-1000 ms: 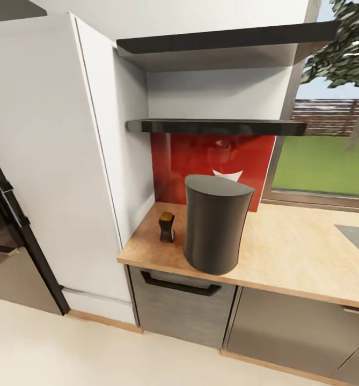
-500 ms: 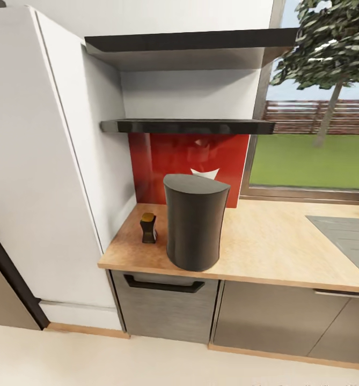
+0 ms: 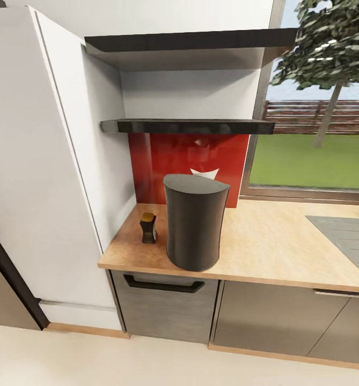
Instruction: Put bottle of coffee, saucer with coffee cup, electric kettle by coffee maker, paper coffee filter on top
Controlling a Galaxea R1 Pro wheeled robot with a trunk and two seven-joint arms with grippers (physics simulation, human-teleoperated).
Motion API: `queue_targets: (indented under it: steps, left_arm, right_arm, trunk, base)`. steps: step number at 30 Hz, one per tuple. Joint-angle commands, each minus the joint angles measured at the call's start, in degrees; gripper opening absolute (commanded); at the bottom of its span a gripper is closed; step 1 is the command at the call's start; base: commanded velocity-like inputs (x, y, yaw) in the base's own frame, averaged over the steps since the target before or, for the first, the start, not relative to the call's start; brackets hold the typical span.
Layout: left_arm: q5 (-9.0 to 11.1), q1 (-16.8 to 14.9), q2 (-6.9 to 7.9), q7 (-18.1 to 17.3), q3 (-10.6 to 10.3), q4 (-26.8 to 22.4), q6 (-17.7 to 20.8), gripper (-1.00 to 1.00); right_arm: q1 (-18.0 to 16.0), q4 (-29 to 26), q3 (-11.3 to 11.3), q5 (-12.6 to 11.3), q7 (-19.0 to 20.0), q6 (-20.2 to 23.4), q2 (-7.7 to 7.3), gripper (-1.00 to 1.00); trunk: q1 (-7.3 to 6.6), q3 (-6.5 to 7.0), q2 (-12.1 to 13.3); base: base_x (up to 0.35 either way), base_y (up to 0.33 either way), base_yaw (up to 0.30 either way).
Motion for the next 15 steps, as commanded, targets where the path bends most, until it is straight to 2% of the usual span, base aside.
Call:
queue_targets:
  steps: [1,2,4,5,7,11,15]
  left_arm:
    - [-0.2,-0.1,0.52,-5.2,0.1,-3.1,0.6,-1.00]
    - [0.0,-1.2,1.27,-11.1,0.7,-5.7,2.3,-1.00]
    - [0.8,-3.3,1.65,-16.2,2.3,-7.3,6.5,-1.00]
    - [1.5,-5.4,1.87,-20.1,3.7,-8.1,10.3,-1.00]
    - [2.0,-8.5,2.26,-26.6,5.2,-8.9,15.0,-1.00]
    - [2.2,-15.5,2.89,-40.7,6.5,-9.6,22.6,-1.00]
    - [2.6,-21.6,2.91,-46.1,6.8,-9.7,28.4,-1.00]
  right_arm:
    - [0.0,0.0,0.5,-0.6,0.0,0.2,-0.03,1.00]
    - [0.0,0.1,0.5,-0.6,0.0,0.2,-0.04,1.00]
    - [0.0,0.1,0.5,-0.6,0.0,0.2,-0.04,1.00]
    - [0.0,0.1,0.5,-0.6,0.0,0.2,-0.04,1.00]
    - [0.0,0.1,0.5,-0.6,0.0,0.2,0.00,1.00]
    - [0.0,0.1,0.5,-0.6,0.1,0.2,0.04,1.00]
    - [0.0,0.1,0.5,-0.6,0.1,0.2,0.04,1.00]
  trunk:
    - [0.03,-0.14,-0.1]
    - [0.03,-0.14,-0.1]
    - [0.03,-0.14,-0.1]
    - [0.03,-0.14,-0.1]
    - [0.03,-0.14,-0.1]
    - [0.03,-0.14,-0.1]
    - [0.03,-0.14,-0.1]
  base:
    - [0.000,0.000,0.000]
    - [0.000,0.000,0.000]
    - [0.000,0.000,0.000]
    - [0.000,0.000,0.000]
    - [0.000,0.000,0.000]
    - [0.000,0.000,0.000]
    - [0.000,0.000,0.000]
